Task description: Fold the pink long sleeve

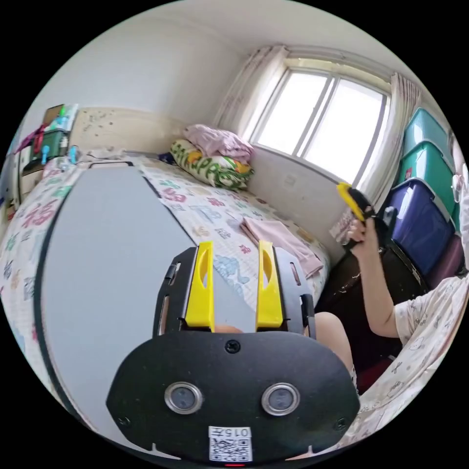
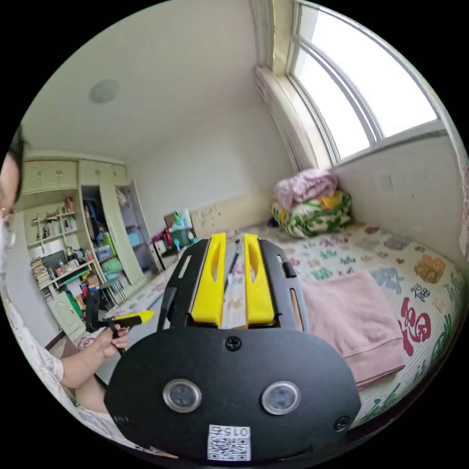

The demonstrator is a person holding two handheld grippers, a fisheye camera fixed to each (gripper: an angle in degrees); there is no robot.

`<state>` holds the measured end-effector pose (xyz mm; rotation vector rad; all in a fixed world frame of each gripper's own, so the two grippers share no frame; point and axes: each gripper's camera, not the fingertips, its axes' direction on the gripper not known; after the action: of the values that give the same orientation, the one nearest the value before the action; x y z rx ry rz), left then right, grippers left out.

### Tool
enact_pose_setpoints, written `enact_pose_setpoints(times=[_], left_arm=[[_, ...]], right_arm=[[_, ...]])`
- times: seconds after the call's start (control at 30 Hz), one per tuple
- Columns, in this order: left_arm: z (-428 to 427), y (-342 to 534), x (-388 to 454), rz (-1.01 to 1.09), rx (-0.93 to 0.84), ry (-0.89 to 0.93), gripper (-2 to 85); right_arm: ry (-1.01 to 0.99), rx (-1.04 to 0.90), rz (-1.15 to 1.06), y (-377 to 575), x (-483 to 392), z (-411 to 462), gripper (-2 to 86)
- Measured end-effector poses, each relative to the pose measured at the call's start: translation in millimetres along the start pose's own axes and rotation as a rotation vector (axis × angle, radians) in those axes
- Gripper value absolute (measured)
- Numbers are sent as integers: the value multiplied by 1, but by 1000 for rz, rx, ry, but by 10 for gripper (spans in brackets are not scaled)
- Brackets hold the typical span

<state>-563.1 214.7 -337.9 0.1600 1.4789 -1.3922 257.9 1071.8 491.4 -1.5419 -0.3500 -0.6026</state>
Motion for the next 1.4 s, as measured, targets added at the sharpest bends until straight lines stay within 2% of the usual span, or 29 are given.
enact_pose_setpoints(times=[0.07,0.27,0.43,0.53,0.63,0.83,0.93,1.0,1.07,1.17,1.23,1.27,1.4], left_arm=[[96,-52,-6,22,-72,81,133],[278,-147,-29,45,-196,168,133],[386,-202,-48,66,-264,172,133],[449,-227,-66,30,-310,179,134],[506,-250,-79,-8,-341,185,136],[632,-285,-78,-121,-371,164,170],[677,-297,-71,-228,-379,85,173],[692,-307,-47,-173,-328,99,178],[724,-312,-3,-73,-428,89,180],[741,-304,26,-33,-490,-112,140],[736,-295,21,-68,-484,-76,92],[733,-284,12,-116,-501,34,71],[671,-254,18,-121,-364,98,58]], right_arm=[[45,-215,49,-14,45,126,97],[194,-466,-5,-54,67,374,135],[302,-633,-60,-85,60,533,154],[409,-787,-39,-79,79,595,122],[354,-693,56,-112,77,576,68],[133,-455,313,-177,75,472,55],[116,-369,296,-210,44,414,54],[127,-329,262,-230,23,376,55],[116,-277,243,-249,1,323,55],[78,-214,275,-267,-19,264,56],[66,-190,282,-278,-35,234,56],[70,-175,275,-286,-49,215,56],[87,-132,235,-315,-101,158,56]])
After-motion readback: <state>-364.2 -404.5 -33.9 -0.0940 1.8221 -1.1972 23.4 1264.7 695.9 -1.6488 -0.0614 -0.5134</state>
